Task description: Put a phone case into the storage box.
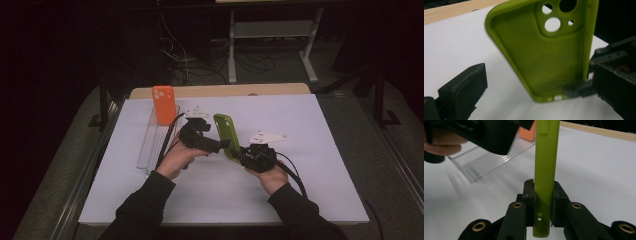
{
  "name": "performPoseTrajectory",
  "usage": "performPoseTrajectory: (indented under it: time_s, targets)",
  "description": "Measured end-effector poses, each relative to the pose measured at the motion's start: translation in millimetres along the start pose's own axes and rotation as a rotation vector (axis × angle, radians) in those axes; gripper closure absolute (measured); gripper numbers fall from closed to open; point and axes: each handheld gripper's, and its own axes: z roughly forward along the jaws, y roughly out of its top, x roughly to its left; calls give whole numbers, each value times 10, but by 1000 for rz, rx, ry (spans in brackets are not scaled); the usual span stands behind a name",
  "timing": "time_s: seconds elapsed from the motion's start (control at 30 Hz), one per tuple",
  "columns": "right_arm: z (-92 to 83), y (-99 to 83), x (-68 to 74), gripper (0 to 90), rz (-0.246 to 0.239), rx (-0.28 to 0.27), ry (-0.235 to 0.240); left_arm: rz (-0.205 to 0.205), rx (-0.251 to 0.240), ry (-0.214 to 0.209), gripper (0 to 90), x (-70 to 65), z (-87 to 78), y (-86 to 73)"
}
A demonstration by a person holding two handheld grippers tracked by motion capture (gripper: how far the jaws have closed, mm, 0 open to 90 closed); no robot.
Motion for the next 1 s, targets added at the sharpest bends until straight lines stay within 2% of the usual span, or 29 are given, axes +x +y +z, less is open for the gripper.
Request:
performPoseTrajectory:
  time_s: [0.1, 0.37, 0.47, 0.53, 0.6, 0.67, 0.73, 0.77, 0.97, 1.0]
  targets:
    - [-1, 4, 25, 758, -4, -5, 10, 8, -4, -9, 0, 2, 30, 25]
    - [12, 8, 67, 758, -16, -10, 8, -27, -37, -22, 0, -32, 125, 51]
    - [20, 1, 68, 758, -17, -3, 2, -42, -59, -21, 64, -36, 123, 61]
    - [24, -1, 56, 758, -21, -5, 1, -38, -59, -17, 92, -24, 113, 66]
    - [32, -5, 58, 758, -8, 2, 0, -43, -64, -18, 106, -26, 120, 64]
    - [42, -11, 56, 758, -19, 7, -5, -26, -72, -20, 117, -30, 126, 66]
    - [49, -18, 63, 757, -10, 14, -6, -37, -76, -21, 131, -48, 122, 68]
    - [53, -20, 64, 757, -15, 15, -8, -24, -77, -19, 135, -49, 119, 73]
    - [61, -14, 81, 753, -23, 25, -7, -14, -70, -33, 152, -46, 94, 85]
    - [65, -13, 83, 750, -40, 20, -9, -12, -70, -33, 153, -46, 87, 86]
